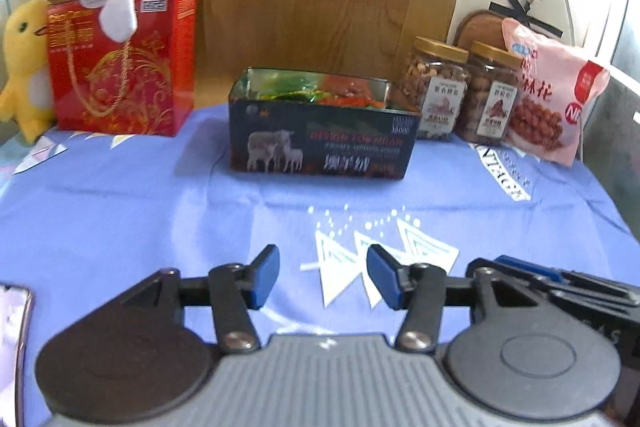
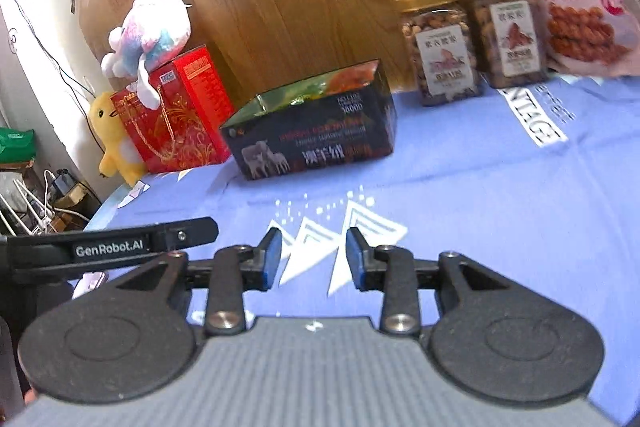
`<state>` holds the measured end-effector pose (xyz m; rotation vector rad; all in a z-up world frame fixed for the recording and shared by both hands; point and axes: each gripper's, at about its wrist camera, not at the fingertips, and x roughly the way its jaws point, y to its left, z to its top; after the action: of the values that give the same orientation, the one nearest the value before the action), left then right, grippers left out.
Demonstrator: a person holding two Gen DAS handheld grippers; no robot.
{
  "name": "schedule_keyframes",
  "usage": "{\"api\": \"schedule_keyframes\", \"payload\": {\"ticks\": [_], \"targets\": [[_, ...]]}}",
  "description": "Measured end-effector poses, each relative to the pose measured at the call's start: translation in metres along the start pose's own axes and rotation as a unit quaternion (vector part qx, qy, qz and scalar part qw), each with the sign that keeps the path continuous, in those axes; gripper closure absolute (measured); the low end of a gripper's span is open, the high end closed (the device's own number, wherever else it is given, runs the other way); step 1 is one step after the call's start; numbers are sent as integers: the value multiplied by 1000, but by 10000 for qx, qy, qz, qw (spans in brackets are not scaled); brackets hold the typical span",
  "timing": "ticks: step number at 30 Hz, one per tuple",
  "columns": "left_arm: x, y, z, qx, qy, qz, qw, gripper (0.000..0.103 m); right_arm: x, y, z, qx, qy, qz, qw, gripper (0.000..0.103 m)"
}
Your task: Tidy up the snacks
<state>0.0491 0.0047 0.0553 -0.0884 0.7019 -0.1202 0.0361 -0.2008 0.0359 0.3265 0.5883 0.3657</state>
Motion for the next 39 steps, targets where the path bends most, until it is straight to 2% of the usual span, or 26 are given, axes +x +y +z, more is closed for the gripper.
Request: {"api": "schedule_keyframes", "payload": {"ticks": [5, 10, 11, 12, 14, 16, 20, 26, 30, 39], "targets": [[-18, -7, -19, 74, -66, 189, 9998, 47, -23, 6, -15, 72, -158, -106, 9998, 52], [-37, -13, -32, 151, -210, 346, 9991, 41, -42, 11, -25, 119, -189, -102, 9997, 49], [-41, -14, -34, 131, -249, 359, 9990, 35, -45, 12, -27, 134, -202, -105, 9997, 43], [-44, -15, -36, 120, -284, 366, 9989, 23, -48, 13, -29, 142, -224, -121, 9996, 41], [-50, -17, -40, 145, -401, 398, 9983, 12, -53, 15, -31, 140, -264, -166, 9994, 40], [-55, -20, -42, 229, -505, 454, 9974, 10, -57, 17, -32, 111, -271, -183, 9994, 38], [-61, -21, -44, 282, -592, 469, 9967, 0, -62, 17, -35, 148, -338, -259, 9990, 25], [-60, -17, -45, 157, -499, 359, 9980, 0, -62, 14, -40, 196, -332, -475, 9981, 18], [-54, -12, -45, 5, -353, 265, 9990, 0, -58, 11, -42, 213, -371, -596, 9973, 17], [-43, -14, -42, 231, -366, 783, 9960, 0, -39, 6, -38, 216, -356, -622, 9972, 17]]}}
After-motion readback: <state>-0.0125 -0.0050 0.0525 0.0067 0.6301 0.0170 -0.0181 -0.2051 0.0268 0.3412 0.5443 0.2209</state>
